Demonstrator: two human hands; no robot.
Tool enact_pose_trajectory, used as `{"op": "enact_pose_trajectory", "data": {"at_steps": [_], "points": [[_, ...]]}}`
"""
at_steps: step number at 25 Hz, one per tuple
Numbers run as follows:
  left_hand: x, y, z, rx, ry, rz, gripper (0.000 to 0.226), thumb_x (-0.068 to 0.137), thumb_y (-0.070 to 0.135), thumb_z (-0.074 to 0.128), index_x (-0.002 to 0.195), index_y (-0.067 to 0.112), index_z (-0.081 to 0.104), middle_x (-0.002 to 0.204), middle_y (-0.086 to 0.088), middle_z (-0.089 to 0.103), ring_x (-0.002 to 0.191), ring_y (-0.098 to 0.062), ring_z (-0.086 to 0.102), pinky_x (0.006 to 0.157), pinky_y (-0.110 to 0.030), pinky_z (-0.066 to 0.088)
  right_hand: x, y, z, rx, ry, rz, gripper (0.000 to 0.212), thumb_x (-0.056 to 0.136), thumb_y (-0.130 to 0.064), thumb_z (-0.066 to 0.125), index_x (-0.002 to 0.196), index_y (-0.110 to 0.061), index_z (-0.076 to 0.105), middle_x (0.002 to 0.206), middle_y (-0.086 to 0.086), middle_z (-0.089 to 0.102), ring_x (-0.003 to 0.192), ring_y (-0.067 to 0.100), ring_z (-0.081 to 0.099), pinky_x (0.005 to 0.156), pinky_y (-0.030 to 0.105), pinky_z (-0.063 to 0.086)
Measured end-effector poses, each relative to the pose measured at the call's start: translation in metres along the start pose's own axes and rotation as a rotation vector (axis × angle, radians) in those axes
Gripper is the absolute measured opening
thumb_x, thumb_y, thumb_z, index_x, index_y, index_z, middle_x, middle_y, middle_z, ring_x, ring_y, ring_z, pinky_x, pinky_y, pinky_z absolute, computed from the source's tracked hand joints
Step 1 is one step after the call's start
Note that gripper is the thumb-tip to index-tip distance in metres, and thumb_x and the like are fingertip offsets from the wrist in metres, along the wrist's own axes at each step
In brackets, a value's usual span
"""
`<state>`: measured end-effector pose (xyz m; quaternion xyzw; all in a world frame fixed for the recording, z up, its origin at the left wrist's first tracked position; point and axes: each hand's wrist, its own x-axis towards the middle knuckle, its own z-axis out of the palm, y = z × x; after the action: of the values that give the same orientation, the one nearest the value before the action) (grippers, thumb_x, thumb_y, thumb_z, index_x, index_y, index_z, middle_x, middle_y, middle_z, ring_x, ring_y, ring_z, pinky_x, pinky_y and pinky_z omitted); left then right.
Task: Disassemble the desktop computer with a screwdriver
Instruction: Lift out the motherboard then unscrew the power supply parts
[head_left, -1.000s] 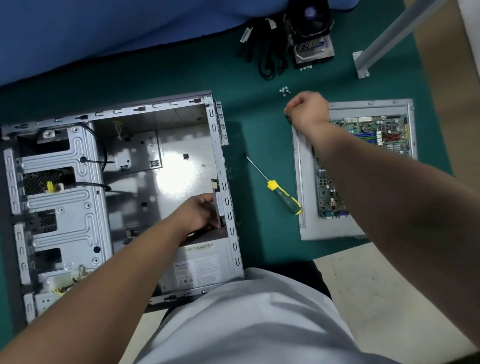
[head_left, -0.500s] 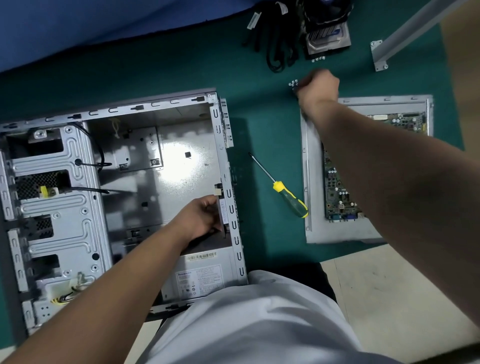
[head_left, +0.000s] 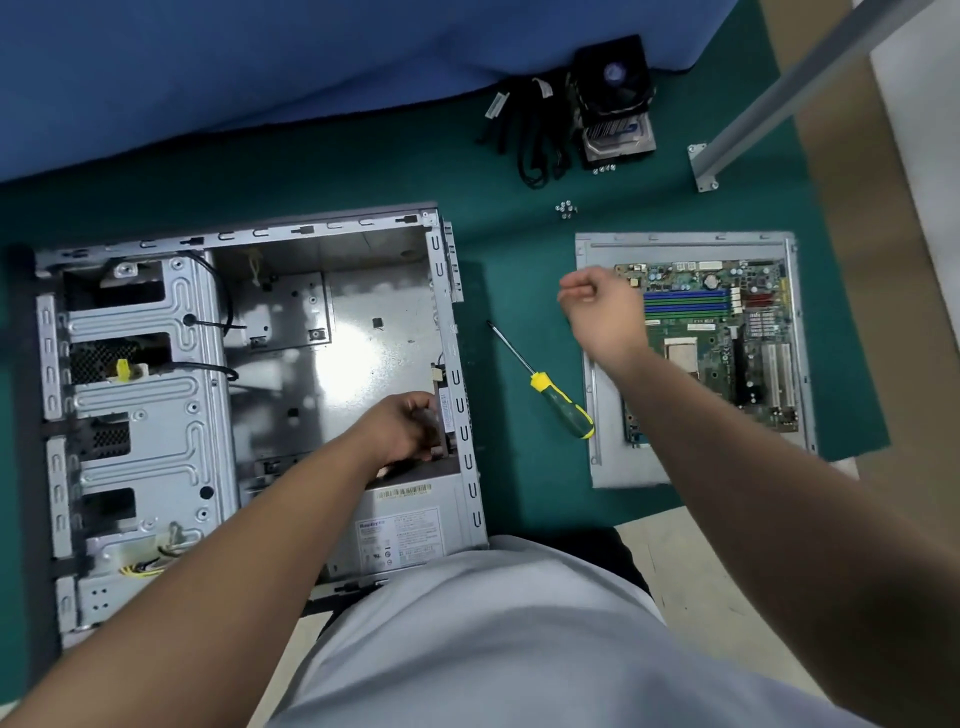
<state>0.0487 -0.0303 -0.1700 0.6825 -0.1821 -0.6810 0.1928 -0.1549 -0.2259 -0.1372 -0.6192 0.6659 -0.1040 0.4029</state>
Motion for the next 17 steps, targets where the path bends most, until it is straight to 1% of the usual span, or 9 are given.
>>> {"op": "enact_pose_trajectory", "data": {"at_steps": [3, 5, 7, 8, 9, 11, 12, 15, 17], "points": [[-0.009, 0.008, -0.001, 0.053, 0.079, 0.003, 0.038, 0.097, -0.019, 0.047, 0.078, 0.010, 0.061, 0.080, -0.006, 0.065, 0.061, -0.014, 0.063, 0.049, -0.019, 0.053, -0.040, -0.001, -0.004, 0.065, -0.069, -0.010, 0.018, 0.095, -0.013, 0.061, 0.109, -0.014, 0.072, 0.101, 0.000, 0.074, 0.080, 0.011, 0.064, 0.076, 0.025, 0.051], [-0.020, 0.012, -0.008, 0.176, 0.251, 0.015, 0.023, 0.097, -0.003, 0.062, 0.081, 0.013, 0.065, 0.084, 0.001, 0.067, 0.065, -0.011, 0.059, 0.050, -0.016, 0.048, -0.061, -0.011, -0.006, 0.080, -0.061, -0.049, 0.016, 0.094, -0.013, 0.064, 0.107, -0.014, 0.074, 0.096, 0.000, 0.073, 0.082, 0.010, 0.064, 0.079, 0.021, 0.050], [-0.035, 0.019, -0.018, 0.302, 0.417, 0.058, 0.011, 0.093, 0.010, 0.071, 0.090, 0.020, 0.068, 0.090, -0.001, 0.072, 0.072, -0.015, 0.059, 0.059, -0.022, 0.043, -0.078, -0.026, -0.008, 0.095, -0.048, -0.100, 0.013, 0.094, -0.015, 0.065, 0.103, -0.017, 0.074, 0.093, -0.004, 0.072, 0.080, 0.003, 0.062, 0.076, 0.015, 0.047], [-0.042, 0.024, -0.024, 0.257, 0.463, 0.103, 0.010, 0.092, 0.012, 0.072, 0.095, 0.021, 0.069, 0.090, -0.003, 0.074, 0.073, -0.017, 0.060, 0.062, -0.024, 0.042, -0.086, -0.036, -0.007, 0.111, -0.047, -0.137, 0.011, 0.095, -0.016, 0.066, 0.101, -0.019, 0.074, 0.091, -0.007, 0.071, 0.077, -0.002, 0.061, 0.074, 0.013, 0.046], [-0.050, 0.028, -0.029, 0.161, 0.483, 0.164, 0.010, 0.093, 0.013, 0.073, 0.099, 0.020, 0.069, 0.086, -0.002, 0.076, 0.068, -0.015, 0.060, 0.060, -0.024, 0.043, -0.094, -0.045, -0.006, 0.124, -0.057, -0.188, 0.010, 0.095, -0.017, 0.066, 0.099, -0.021, 0.074, 0.089, -0.010, 0.070, 0.075, -0.004, 0.060, 0.073, 0.010, 0.045], [-0.073, 0.035, -0.039, -0.047, 0.464, 0.305, 0.012, 0.095, 0.014, 0.072, 0.105, 0.020, 0.067, 0.076, 0.008, 0.077, 0.050, -0.007, 0.053, 0.049, -0.021, 0.042, -0.113, -0.068, 0.001, 0.123, -0.103, -0.333, 0.008, 0.095, -0.021, 0.068, 0.096, -0.027, 0.073, 0.089, -0.013, 0.070, 0.077, -0.005, 0.061, 0.075, 0.009, 0.046], [-0.085, 0.036, -0.042, -0.115, 0.431, 0.366, 0.012, 0.096, 0.016, 0.071, 0.106, 0.020, 0.066, 0.078, 0.009, 0.078, 0.047, -0.008, 0.049, 0.049, -0.021, 0.041, -0.121, -0.079, 0.006, 0.115, -0.145, -0.402, 0.007, 0.095, -0.025, 0.068, 0.097, -0.029, 0.073, 0.092, -0.013, 0.070, 0.081, -0.004, 0.063, 0.077, 0.010, 0.048], [-0.115, 0.038, -0.046, -0.273, 0.304, 0.503, 0.013, 0.094, 0.017, 0.073, 0.102, 0.015, 0.064, 0.094, -0.004, 0.080, 0.053, -0.014, 0.048, 0.055, -0.027, 0.040, -0.140, -0.107, 0.020, 0.006, -0.299, -0.524, 0.014, 0.096, -0.040, 0.065, 0.106, -0.032, 0.072, 0.102, -0.015, 0.067, 0.088, -0.002, 0.063, 0.079, 0.013, 0.049], [-0.126, 0.038, -0.042, -0.323, 0.241, 0.537, 0.015, 0.093, 0.015, 0.073, 0.101, 0.009, 0.062, 0.096, -0.010, 0.079, 0.055, -0.015, 0.050, 0.055, -0.026, 0.040, -0.146, -0.120, 0.028, -0.068, -0.390, -0.512, 0.018, 0.096, -0.047, 0.062, 0.098, -0.033, 0.073, 0.091, -0.017, 0.068, 0.079, 0.001, 0.063, 0.071, 0.021, 0.052]]}}
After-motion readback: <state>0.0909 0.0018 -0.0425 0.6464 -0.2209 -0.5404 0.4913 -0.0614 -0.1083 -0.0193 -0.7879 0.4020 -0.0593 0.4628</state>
